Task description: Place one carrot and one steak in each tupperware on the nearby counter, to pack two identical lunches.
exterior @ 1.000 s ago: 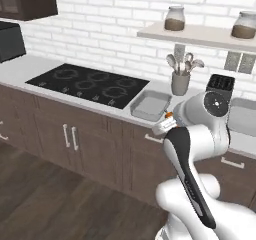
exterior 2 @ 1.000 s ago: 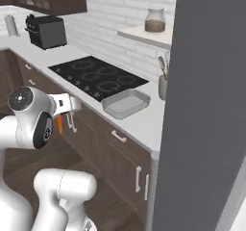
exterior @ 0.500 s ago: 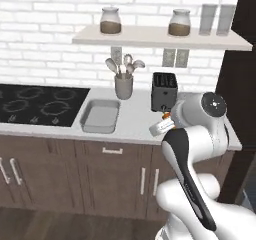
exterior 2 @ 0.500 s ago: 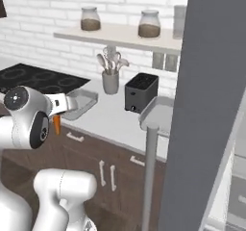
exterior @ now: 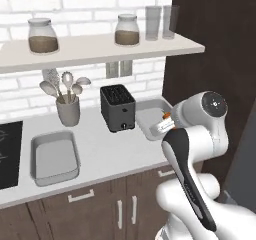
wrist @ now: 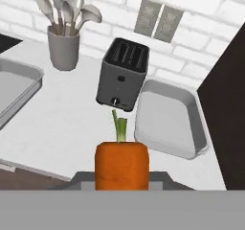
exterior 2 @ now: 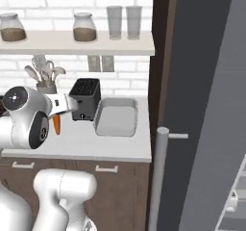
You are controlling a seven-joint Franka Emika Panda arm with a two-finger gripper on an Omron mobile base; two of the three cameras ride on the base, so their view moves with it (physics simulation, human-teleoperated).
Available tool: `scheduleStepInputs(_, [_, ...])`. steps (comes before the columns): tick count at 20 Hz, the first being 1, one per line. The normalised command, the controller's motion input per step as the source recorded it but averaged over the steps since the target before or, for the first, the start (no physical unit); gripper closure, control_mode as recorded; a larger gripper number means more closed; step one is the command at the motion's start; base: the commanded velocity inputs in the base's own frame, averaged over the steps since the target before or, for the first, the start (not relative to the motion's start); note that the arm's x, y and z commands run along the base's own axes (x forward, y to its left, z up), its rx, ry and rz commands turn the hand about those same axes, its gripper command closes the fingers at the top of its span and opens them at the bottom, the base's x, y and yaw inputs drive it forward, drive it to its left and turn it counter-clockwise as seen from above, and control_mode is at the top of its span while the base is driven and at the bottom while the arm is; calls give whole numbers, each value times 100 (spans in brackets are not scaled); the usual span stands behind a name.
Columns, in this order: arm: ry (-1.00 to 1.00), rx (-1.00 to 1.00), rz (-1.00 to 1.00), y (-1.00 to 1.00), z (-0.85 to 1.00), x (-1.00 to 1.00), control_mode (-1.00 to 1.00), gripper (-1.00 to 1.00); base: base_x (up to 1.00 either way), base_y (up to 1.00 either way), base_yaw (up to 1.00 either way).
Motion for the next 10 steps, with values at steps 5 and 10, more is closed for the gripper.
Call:
scheduleStepInputs(5, [0, 0, 0, 0, 0, 0, 100, 100, 60, 29, -27])
scheduleStepInputs(10, [0, 0, -2, 2, -6, 6, -100, 100, 28, 17, -7])
